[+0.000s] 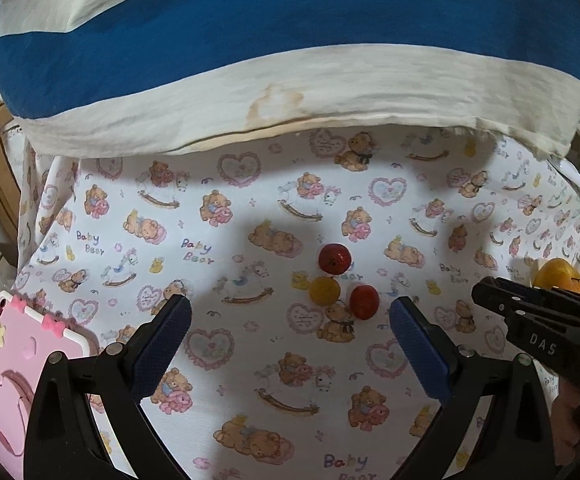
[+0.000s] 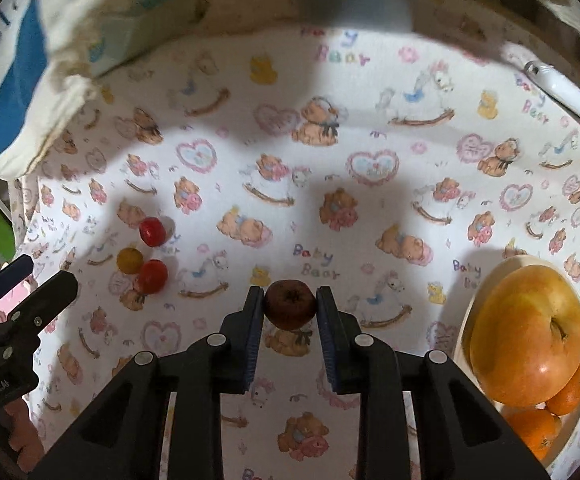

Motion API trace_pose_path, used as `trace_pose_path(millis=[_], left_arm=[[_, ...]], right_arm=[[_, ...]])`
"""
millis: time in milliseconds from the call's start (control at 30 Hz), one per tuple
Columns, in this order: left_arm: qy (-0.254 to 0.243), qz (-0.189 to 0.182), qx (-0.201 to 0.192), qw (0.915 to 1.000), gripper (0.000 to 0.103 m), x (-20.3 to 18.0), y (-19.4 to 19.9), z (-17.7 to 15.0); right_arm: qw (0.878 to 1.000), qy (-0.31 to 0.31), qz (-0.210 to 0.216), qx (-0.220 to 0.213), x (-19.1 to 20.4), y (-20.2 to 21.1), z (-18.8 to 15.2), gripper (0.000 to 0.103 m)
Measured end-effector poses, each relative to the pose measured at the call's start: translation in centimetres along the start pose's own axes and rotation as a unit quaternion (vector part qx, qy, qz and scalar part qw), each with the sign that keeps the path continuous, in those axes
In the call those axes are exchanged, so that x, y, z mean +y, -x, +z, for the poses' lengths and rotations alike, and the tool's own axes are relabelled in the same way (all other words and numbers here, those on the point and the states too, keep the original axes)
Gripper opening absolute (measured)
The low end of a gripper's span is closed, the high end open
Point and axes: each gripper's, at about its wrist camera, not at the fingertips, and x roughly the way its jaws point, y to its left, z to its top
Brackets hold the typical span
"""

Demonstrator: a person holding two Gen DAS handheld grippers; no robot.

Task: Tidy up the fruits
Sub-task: 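Lift the red apple with the right tool while the left tool approaches the red cherry tomatoes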

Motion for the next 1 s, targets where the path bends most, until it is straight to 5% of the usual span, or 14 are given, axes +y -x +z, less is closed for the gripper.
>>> trace_pose_path(millis=[400,700,900,1000], left_arm=[[-0.020,-0.036,-0.021,0.9989,0.074,-1.1,0.0,-0.4],[-0.059,-0.071,-0.014,0.9956,0.035,-2.9,-1.7,-0.6],[-0.101,-0.074,-0.024,0.9918,0.020,-4.3,-1.6,-0.9],[-0.112,-0.072,-0.019,0.9909,0.020,-4.7,-2.0,-1.1]], right_arm=[[0.993,-0.001,0.009,-0.119,-1.2,1.7,0.1,0.028],[0.990,-0.003,0.000,-0.138,-1.9,1.5,-0.4,0.028],[0.988,0.014,-0.010,-0.153,-1.2,1.9,-0.7,0.028],[0.990,0.012,-0.004,-0.144,-1.3,1.7,-0.6,0.028]])
